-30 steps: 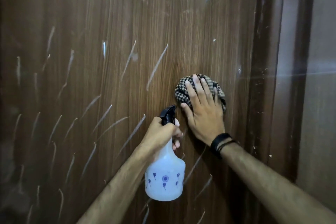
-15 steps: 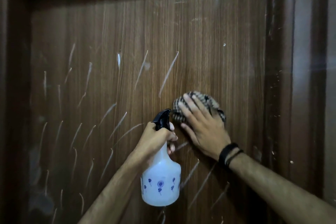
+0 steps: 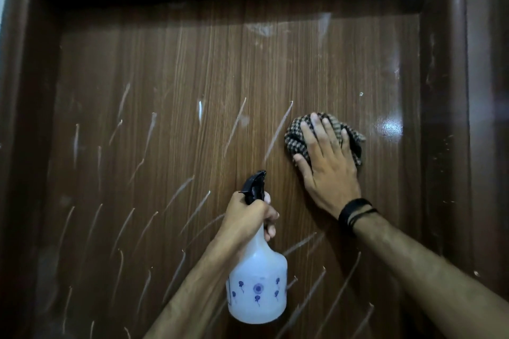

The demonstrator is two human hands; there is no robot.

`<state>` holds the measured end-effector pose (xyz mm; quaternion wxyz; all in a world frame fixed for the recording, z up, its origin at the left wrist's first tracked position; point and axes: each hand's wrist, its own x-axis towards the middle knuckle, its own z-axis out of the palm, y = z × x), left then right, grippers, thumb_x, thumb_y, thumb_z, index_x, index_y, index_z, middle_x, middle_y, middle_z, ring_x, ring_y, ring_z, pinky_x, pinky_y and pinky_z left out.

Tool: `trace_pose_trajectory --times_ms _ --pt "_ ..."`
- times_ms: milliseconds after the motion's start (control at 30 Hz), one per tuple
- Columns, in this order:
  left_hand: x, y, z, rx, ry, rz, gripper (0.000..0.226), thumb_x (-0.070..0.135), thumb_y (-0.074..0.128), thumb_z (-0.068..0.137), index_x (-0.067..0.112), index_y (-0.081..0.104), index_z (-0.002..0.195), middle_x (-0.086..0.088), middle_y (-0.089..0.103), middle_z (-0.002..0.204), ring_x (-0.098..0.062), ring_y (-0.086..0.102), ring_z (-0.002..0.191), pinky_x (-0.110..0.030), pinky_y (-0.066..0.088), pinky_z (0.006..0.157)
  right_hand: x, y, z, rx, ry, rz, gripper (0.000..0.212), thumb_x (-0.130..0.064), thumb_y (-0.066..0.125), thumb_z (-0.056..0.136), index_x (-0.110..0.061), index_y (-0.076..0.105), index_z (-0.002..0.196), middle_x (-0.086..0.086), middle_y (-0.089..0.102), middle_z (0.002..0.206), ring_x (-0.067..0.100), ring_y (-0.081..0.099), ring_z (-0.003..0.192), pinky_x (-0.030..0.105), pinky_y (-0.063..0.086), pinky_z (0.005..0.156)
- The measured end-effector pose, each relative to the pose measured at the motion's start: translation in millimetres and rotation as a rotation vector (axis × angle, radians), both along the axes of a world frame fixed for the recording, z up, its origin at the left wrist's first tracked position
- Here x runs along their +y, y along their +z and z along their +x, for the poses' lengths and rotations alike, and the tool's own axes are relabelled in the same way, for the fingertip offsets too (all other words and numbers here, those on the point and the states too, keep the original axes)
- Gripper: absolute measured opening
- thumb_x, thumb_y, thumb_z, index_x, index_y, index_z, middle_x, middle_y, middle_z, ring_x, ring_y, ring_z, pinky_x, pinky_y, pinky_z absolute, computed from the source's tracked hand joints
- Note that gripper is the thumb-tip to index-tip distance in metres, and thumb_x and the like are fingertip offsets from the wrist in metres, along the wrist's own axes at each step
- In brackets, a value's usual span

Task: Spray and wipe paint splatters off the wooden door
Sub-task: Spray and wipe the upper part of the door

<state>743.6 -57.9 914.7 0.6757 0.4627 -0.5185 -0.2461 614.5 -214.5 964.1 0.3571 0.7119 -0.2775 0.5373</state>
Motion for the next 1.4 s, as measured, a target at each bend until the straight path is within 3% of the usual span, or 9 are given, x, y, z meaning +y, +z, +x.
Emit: trace_pose_trajectory --times_ms 167,467,567,700,800,933,1100,1233,1400 --pt "-2 -2 6 0.001 0.023 0.003 0.023 -0.011 0.053 0.078 0.012 0.055 0.075 -0.014 0.053 0.063 -0.024 0.05 0.046 -0.028 0.039 0.046 9 -43 1 0.162 0.003 -0.041 0.061 -0.044 0.035 0.104 -0.02 0.022 0.158 0.001 0.012 0.166 0.017 0.006 0.153 0.041 0.005 0.124" --pt "-6 15 16 -0.012 -0.033 -0.028 0.023 -0.011 0.054 0.081 0.011 0.056 0.086 -0.013 0.053 0.071 -0.019 0.053 0.048 -0.027 0.042 0.045 8 105 27 -0.062 0.049 0.007 0.059 -0.045 0.031 0.104 -0.021 0.021 0.157 0.002 0.016 0.165 0.021 0.009 0.153 0.05 0.006 0.122" --pt "-5 19 22 0.0 -0.022 -0.048 0.022 -0.011 0.054 0.081 0.011 0.057 0.086 -0.015 0.051 0.072 -0.02 0.052 0.047 -0.027 0.041 0.045 11 73 29 0.055 0.042 -0.055 0.06 -0.045 0.031 0.104 -0.022 0.019 0.158 0.001 0.012 0.166 0.018 0.006 0.153 0.046 0.002 0.123" --pt "-6 17 25 -0.012 0.022 -0.027 0.023 -0.008 0.055 0.078 0.015 0.054 0.072 -0.013 0.052 0.059 -0.023 0.05 0.047 -0.027 0.04 0.047 11 14 28 0.224 0.033 -0.1 0.059 -0.045 0.031 0.105 -0.02 0.02 0.158 0.0 0.012 0.166 0.015 0.006 0.153 0.05 0.016 0.122" --pt "-6 16 22 -0.048 0.034 -0.009 0.025 -0.008 0.055 0.079 0.015 0.05 0.068 -0.008 0.049 0.051 -0.021 0.05 0.046 -0.027 0.04 0.047 8 27 29 0.096 0.076 -0.044 0.059 -0.045 0.031 0.105 -0.022 0.02 0.158 -0.001 0.013 0.166 0.016 0.006 0.153 0.047 0.009 0.124" --pt "-5 22 22 -0.041 0.008 -0.031 0.023 -0.009 0.055 0.078 0.014 0.054 0.077 -0.014 0.052 0.066 -0.021 0.051 0.046 -0.027 0.04 0.046 11 85 38 -0.082 0.082 0.015 0.058 -0.043 0.031 0.105 -0.021 0.02 0.157 0.002 0.015 0.166 0.021 0.01 0.153 0.051 0.01 0.122" --pt "-2 24 33 -0.022 0.011 -0.045 0.027 -0.007 0.054 0.077 0.018 0.051 0.068 -0.01 0.05 0.054 -0.022 0.048 0.045 -0.032 0.04 0.052 15 62 46 0.087 0.048 -0.055 0.06 -0.045 0.028 0.105 -0.022 0.017 0.158 0.0 0.011 0.166 0.018 0.006 0.153 0.049 0.006 0.122" --pt "5 17 40 -0.047 0.027 -0.051 0.025 -0.011 0.053 0.081 0.013 0.054 0.072 -0.01 0.051 0.053 -0.021 0.049 0.044 -0.028 0.039 0.047 21 -11 49 0.303 0.047 -0.109 0.06 -0.044 0.031 0.105 -0.02 0.02 0.159 0.0 0.01 0.167 0.016 0.006 0.153 0.046 0.02 0.121" --pt "11 18 49 -0.052 0.076 -0.04 0.021 -0.008 0.055 0.08 0.013 0.057 0.075 -0.019 0.054 0.068 -0.024 0.05 0.049 -0.027 0.04 0.047 18 -6 53 0.267 0.08 -0.119 0.06 -0.047 0.032 0.104 -0.022 0.023 0.158 0.0 0.015 0.166 0.016 0.01 0.153 0.043 0.018 0.121"
